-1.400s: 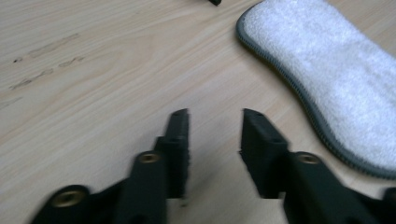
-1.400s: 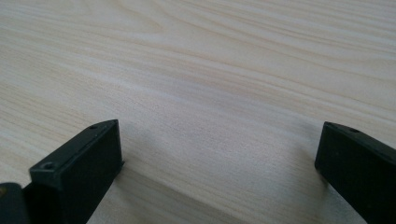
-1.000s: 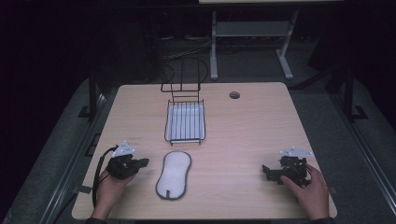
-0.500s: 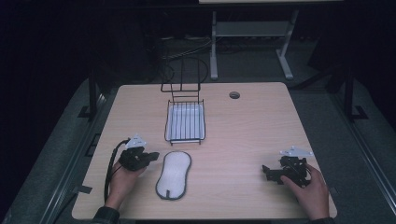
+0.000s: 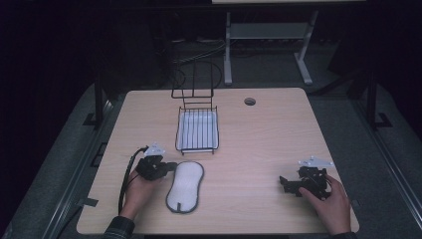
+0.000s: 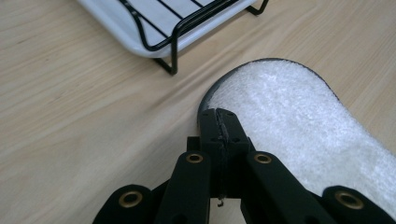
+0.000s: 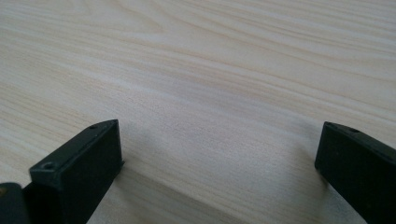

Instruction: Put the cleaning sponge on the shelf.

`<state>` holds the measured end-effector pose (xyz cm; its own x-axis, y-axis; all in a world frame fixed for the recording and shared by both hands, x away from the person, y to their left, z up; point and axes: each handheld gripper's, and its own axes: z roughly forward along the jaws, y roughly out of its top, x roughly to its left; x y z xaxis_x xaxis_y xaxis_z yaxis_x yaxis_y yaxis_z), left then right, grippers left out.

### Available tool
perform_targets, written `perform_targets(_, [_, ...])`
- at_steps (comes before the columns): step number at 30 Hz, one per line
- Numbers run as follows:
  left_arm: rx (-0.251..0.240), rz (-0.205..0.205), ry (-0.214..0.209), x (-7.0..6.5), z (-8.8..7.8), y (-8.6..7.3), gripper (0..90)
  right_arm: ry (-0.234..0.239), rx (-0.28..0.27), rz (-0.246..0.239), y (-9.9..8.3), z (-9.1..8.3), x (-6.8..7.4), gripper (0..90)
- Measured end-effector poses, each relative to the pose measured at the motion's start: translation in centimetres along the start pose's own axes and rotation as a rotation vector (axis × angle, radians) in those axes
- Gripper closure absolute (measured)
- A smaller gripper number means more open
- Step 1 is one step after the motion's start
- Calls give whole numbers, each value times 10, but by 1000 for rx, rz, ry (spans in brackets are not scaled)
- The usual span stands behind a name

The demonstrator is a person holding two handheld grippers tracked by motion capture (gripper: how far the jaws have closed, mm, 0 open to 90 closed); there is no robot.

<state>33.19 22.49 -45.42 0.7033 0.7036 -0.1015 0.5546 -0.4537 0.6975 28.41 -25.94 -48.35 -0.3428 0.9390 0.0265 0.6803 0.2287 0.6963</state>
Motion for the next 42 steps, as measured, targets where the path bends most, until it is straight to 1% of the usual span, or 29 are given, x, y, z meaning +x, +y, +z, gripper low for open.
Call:
perform_targets(2, [6,12,-3,-2,4,3,897,0,0,0,0,0,0,2])
perform_targets(4, [8,11,-7,-3,6,4,897,0,0,0,0,0,0,2])
perform_targets(6, [11,24,-15,-6,10,7,897,0,0,0,0,0,0,2])
perform_targets(8, [11,23,-18,-8,12,9,897,0,0,0,0,0,0,2])
perform_targets(9, [18,33,-21,-9,15,11,897,0,0,0,0,0,0,2])
perform_targets(11, [14,43,-24,-11,18,14,897,0,0,0,0,0,0,2])
perform_targets(16, [17,48,-43,-17,25,17,897,0,0,0,0,0,0,2])
perform_targets(17, [17,51,-45,-18,25,18,897,0,0,0,0,0,0,2])
perform_targets(18, [20,63,-49,-21,28,22,897,0,0,-1,0,0,0,2])
perform_targets(19, [20,63,-49,-21,28,22,897,0,0,-1,0,0,0,2])
perform_targets(23, [21,78,-72,-29,36,29,898,0,0,0,0,0,0,2])
perform_targets(24, [25,88,-74,-31,38,30,897,0,0,0,0,0,0,2])
perform_targets(25, [25,88,-74,-31,38,30,897,0,0,0,0,0,0,2])
perform_targets(27, [24,97,-91,-38,44,34,897,0,0,0,0,0,0,2])
perform_targets(29, [24,104,-103,-43,47,37,897,0,0,0,0,0,0,2])
perform_targets(30, [24,104,-103,-43,47,37,897,0,0,0,0,0,0,2])
perform_targets(31, [26,115,-114,-48,51,39,897,0,0,0,0,0,0,2])
perform_targets(34, [26,125,-134,-55,56,42,897,0,0,0,0,0,0,2])
perform_targets(39, [30,145,-157,-65,59,47,897,0,0,0,0,0,0,2])
perform_targets(42, [26,152,-162,-68,59,48,897,0,0,0,0,0,0,2])
